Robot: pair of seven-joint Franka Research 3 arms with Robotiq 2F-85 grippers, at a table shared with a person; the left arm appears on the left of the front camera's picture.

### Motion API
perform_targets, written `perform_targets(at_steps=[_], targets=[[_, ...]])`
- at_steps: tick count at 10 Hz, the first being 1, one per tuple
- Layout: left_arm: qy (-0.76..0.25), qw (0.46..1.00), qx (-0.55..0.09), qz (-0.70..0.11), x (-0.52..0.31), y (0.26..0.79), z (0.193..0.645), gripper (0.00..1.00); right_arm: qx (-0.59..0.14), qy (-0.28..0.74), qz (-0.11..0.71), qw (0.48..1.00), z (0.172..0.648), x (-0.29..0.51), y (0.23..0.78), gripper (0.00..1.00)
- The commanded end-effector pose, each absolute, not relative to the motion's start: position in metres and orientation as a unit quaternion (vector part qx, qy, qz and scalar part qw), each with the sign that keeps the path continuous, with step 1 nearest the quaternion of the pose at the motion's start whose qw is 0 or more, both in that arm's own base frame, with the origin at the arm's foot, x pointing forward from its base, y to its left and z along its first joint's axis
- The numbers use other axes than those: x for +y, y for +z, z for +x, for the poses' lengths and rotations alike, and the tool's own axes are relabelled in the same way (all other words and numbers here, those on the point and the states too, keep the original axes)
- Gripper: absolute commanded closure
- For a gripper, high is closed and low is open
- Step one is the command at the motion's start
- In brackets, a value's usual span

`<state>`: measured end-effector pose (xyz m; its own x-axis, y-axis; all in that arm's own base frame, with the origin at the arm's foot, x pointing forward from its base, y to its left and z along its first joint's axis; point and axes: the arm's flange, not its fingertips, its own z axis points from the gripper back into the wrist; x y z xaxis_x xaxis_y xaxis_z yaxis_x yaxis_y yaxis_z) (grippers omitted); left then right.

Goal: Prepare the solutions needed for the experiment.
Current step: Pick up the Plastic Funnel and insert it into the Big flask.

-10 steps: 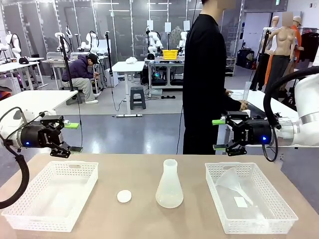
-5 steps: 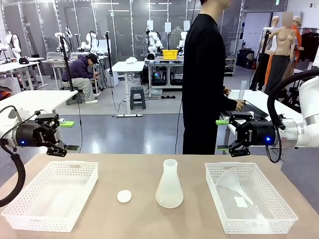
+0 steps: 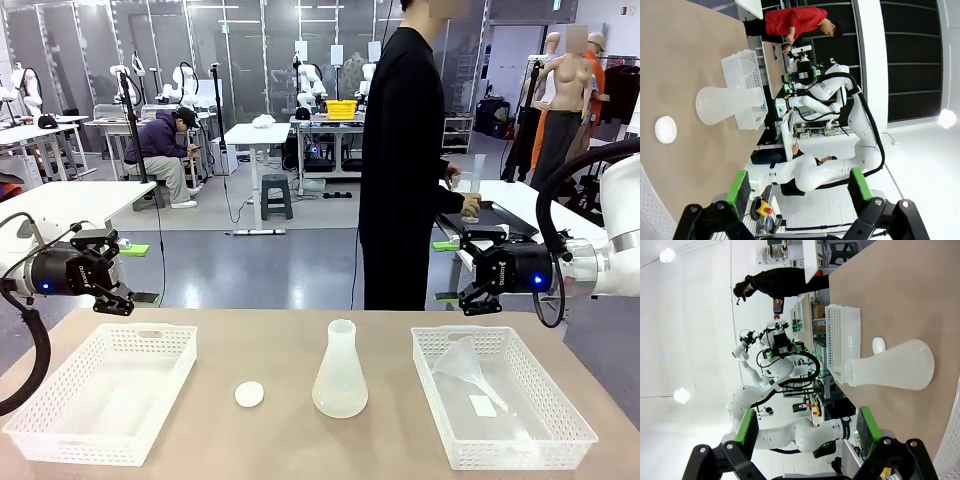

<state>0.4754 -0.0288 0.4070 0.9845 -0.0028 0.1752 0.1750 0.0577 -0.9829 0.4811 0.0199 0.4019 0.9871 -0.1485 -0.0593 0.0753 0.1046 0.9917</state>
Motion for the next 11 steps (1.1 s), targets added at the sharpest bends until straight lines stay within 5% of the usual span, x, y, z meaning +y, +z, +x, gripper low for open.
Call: perform_targets(at_steps=[1, 6, 8, 9, 10, 11], targets=[[-0.058, 0.724, -0.068, -0.685, -0.028, 0.408, 0.476, 0.0, -0.096, 0.023, 0.66, 0.745, 0.485, 0.026, 0.431, 0.0], [-0.058, 0.724, -0.068, -0.685, -0.028, 0.408, 0.476, 0.0, -0.329, 0.367, 0.324, 0.807, 0.474, 0.055, 0.505, 0.0], [-0.058, 0.724, -0.068, -0.685, -0.028, 0.408, 0.476, 0.0, -0.339, 0.436, 0.21, 0.807, 0.473, 0.069, 0.506, 0.0], [-0.058, 0.724, -0.068, -0.685, -0.028, 0.408, 0.476, 0.0, -0.347, 0.448, 0.179, 0.804, 0.473, 0.072, 0.501, 0.0], [-0.058, 0.724, -0.068, -0.685, -0.028, 0.408, 0.476, 0.0, -0.239, 0.385, 0.354, 0.818, 0.477, 0.063, 0.525, 0.0], [-0.058, 0.724, -0.068, -0.685, -0.028, 0.408, 0.476, 0.0, -0.239, 0.385, 0.354, 0.818, 0.477, 0.063, 0.525, 0.0]])
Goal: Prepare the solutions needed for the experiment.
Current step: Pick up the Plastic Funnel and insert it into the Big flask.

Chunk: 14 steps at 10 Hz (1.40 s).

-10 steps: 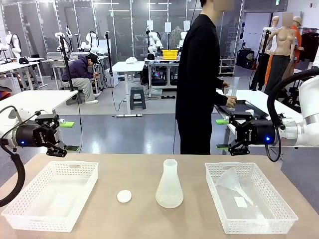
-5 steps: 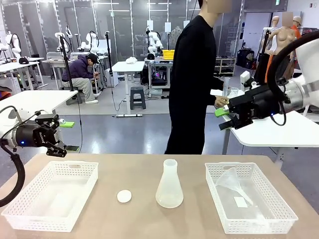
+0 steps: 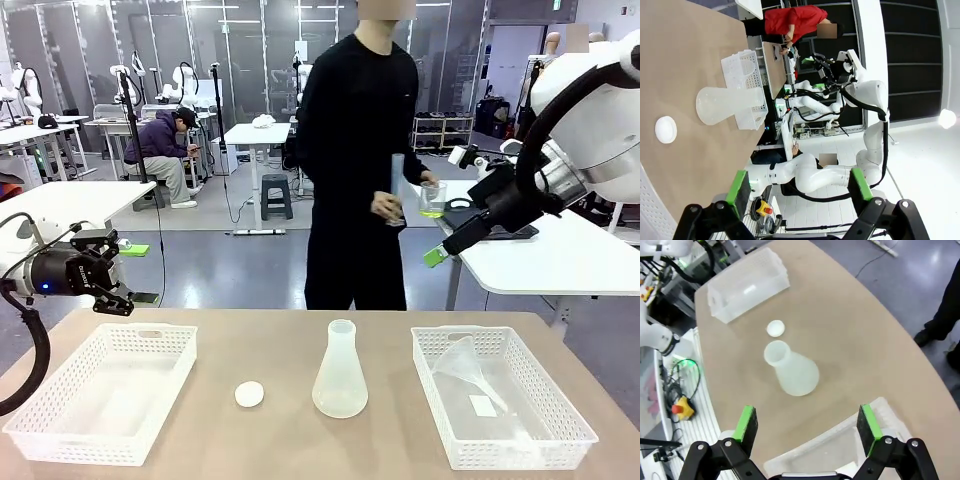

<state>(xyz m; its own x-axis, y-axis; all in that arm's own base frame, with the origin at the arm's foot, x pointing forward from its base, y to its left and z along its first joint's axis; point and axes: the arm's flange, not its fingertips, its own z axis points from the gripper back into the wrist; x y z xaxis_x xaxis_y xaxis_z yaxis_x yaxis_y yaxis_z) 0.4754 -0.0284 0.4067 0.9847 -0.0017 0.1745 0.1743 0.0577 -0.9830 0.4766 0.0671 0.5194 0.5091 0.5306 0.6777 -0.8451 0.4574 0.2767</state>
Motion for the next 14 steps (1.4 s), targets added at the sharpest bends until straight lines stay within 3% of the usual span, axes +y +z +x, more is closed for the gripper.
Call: perform_targets(at_steps=[1, 4, 5, 6, 11, 14], targets=[[-0.058, 0.724, -0.068, -0.685, -0.028, 0.408, 0.476, 0.0, -0.239, 0.385, 0.354, 0.818, 0.477, 0.063, 0.525, 0.0], [-0.058, 0.724, -0.068, -0.685, -0.028, 0.408, 0.476, 0.0, -0.241, 0.402, 0.339, 0.815, 0.473, 0.06, 0.519, 0.0], [-0.058, 0.724, -0.068, -0.685, -0.028, 0.408, 0.476, 0.0, -0.209, 0.501, 0.216, 0.812, 0.474, 0.074, 0.504, 0.0], [-0.058, 0.724, -0.068, -0.685, -0.028, 0.408, 0.476, 0.0, -0.175, 0.54, 0.15, 0.809, 0.483, 0.081, 0.484, 0.0], [-0.058, 0.724, -0.068, -0.685, -0.028, 0.408, 0.476, 0.0, -0.116, 0.62, 0.058, 0.774, 0.539, 0.088, 0.41, 0.0], [-0.058, 0.724, -0.068, -0.685, -0.028, 0.408, 0.476, 0.0, -0.092, 0.629, 0.046, 0.77, 0.541, 0.09, 0.399, 0.0]])
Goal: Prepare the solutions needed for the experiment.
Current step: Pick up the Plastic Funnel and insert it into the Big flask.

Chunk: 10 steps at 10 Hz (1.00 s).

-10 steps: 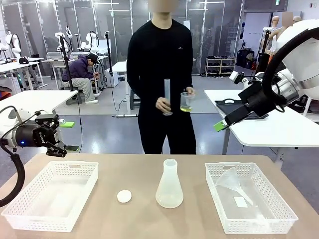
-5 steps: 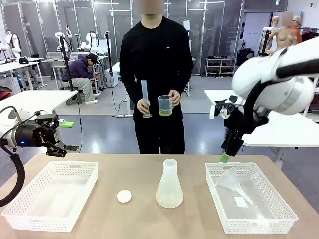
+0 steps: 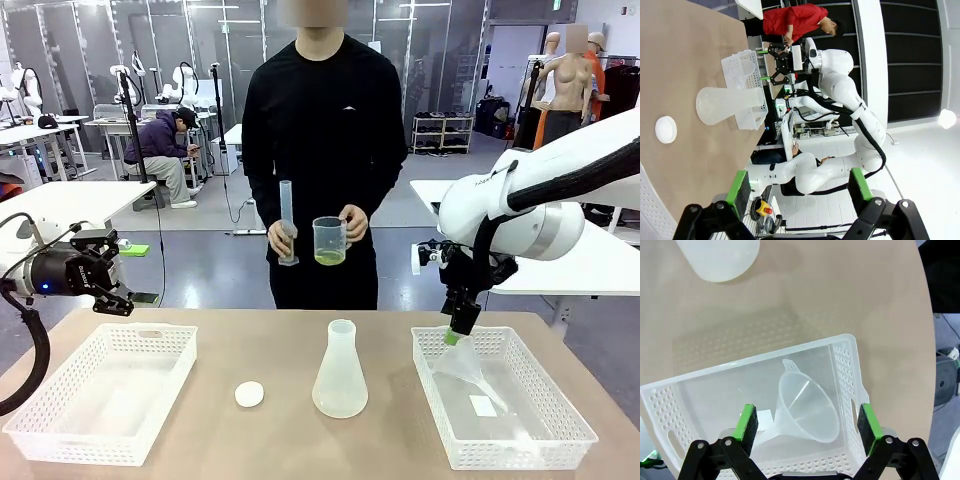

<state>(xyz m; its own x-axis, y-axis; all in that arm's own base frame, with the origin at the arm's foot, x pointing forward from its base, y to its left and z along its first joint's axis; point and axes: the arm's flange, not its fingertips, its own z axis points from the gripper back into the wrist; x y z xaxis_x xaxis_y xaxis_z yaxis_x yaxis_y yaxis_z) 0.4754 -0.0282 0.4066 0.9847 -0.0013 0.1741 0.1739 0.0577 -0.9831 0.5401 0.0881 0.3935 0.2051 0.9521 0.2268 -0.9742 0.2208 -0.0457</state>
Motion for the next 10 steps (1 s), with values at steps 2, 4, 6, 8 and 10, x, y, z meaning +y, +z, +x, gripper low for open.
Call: perform_targets(at_steps=[2, 4, 6, 8, 10], targets=[[-0.058, 0.724, -0.068, -0.685, -0.028, 0.408, 0.476, 0.0, -0.108, 0.617, 0.058, 0.777, 0.539, 0.087, 0.395, 0.0], [-0.058, 0.724, -0.068, -0.685, -0.028, 0.408, 0.476, 0.0, -0.108, 0.617, 0.058, 0.777, 0.539, 0.087, 0.395, 0.0], [-0.058, 0.724, -0.068, -0.685, -0.028, 0.408, 0.476, 0.0, -0.104, 0.62, 0.054, 0.776, 0.54, 0.087, 0.394, 0.0], [-0.058, 0.724, -0.068, -0.685, -0.028, 0.408, 0.476, 0.0, -0.06, 0.635, 0.003, 0.77, 0.547, 0.09, 0.393, 0.0], [-0.058, 0.724, -0.068, -0.685, -0.028, 0.408, 0.476, 0.0, -0.03, 0.644, -0.027, 0.764, 0.556, 0.091, 0.393, 0.0]])
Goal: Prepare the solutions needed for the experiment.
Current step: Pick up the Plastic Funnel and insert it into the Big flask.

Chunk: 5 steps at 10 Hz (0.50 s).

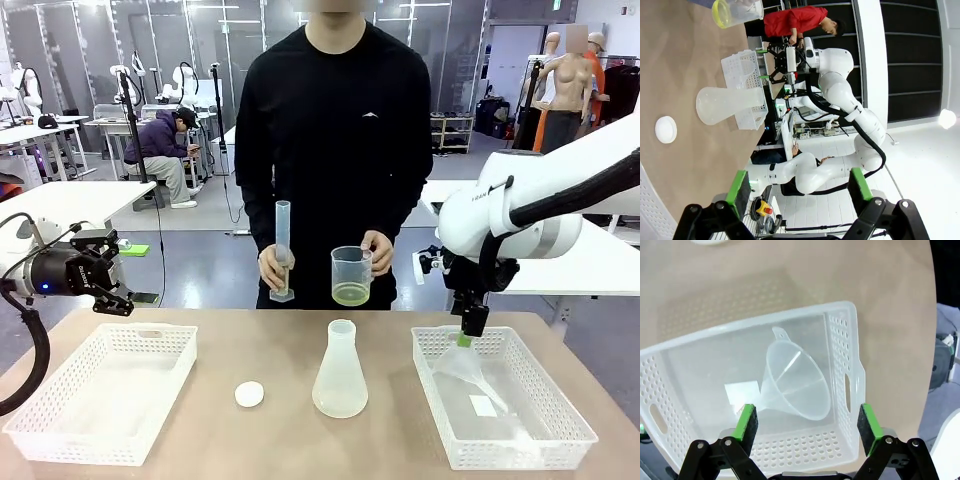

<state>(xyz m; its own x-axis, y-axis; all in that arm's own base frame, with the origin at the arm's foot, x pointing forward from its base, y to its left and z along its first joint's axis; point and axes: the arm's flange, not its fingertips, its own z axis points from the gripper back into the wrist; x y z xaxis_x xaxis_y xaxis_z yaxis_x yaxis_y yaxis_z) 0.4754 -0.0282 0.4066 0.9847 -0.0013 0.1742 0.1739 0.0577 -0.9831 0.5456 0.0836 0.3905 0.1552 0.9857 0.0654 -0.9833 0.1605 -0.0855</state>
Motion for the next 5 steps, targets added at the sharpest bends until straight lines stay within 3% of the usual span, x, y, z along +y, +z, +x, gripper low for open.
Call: perform_targets(at_steps=[1, 5], targets=[[-0.058, 0.724, -0.068, -0.685, -0.028, 0.408, 0.476, 0.0, -0.028, 0.661, -0.028, 0.749, 0.56, 0.094, 0.393, 0.0], [-0.058, 0.724, -0.068, -0.685, -0.028, 0.408, 0.476, 0.0, 0.006, 0.697, -0.014, 0.717, 0.566, 0.104, 0.386, 0.0]])
